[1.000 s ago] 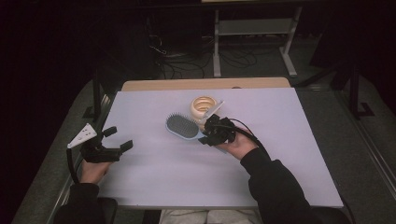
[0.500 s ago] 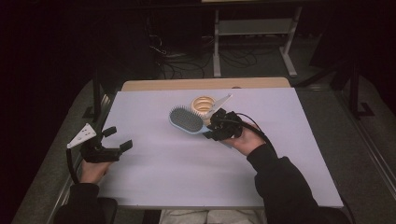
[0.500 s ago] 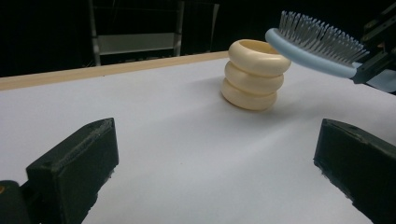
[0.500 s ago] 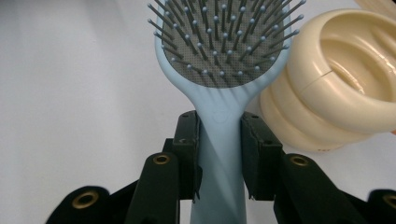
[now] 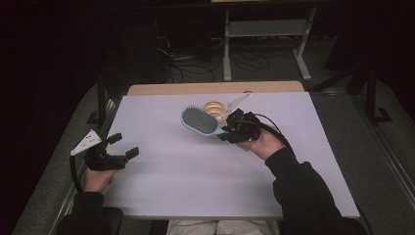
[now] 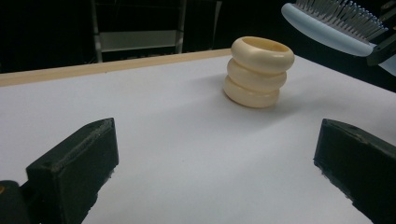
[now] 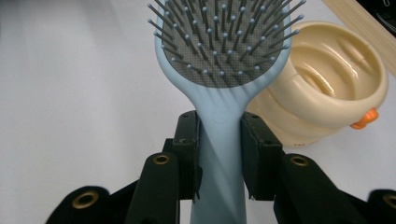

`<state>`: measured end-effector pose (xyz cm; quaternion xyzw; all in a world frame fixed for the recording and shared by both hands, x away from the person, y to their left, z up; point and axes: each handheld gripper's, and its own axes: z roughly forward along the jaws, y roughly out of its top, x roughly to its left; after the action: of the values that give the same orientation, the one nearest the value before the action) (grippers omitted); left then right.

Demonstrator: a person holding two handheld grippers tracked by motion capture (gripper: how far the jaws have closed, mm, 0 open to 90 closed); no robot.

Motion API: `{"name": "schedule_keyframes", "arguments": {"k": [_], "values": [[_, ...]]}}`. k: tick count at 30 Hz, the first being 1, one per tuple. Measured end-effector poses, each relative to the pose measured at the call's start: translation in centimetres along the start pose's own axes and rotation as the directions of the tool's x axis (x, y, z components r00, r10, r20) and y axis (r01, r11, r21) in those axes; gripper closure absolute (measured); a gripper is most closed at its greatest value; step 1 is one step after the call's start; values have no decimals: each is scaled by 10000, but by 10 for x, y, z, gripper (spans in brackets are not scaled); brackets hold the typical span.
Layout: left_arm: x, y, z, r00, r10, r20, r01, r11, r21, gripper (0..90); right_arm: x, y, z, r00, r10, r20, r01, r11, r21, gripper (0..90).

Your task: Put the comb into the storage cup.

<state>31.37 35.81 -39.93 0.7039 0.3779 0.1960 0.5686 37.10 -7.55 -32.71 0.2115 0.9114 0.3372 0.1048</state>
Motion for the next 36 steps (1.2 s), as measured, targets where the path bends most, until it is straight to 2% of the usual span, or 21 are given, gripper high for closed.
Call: {"name": "schedule_keyframes", "arguments": {"k": [6, 14, 26, 30, 36], "values": [[-4, 11, 4, 9999, 83, 87, -83, 10000, 11, 0, -3, 4, -11, 9998, -113, 180, 114, 9999, -70, 685], [-16, 31, 16, 9985, 269, 484, -279, 9994, 187, 0, -8, 14, -25, 9988, -226, 425, 235, 9995, -218, 685], [-32, 72, 35, 9945, 602, 858, -618, 9980, 162, 0, -11, 21, -31, 9978, -328, 574, 351, 9986, -390, 685], [-37, 80, 43, 9930, 625, 1006, -648, 9977, 192, 0, -12, 24, -34, 9974, -355, 632, 384, 9982, -454, 685], [-46, 88, 63, 9893, 676, 1291, -745, 9960, 495, 0, -12, 30, -37, 9965, -452, 697, 492, 9972, -566, 685]]}}
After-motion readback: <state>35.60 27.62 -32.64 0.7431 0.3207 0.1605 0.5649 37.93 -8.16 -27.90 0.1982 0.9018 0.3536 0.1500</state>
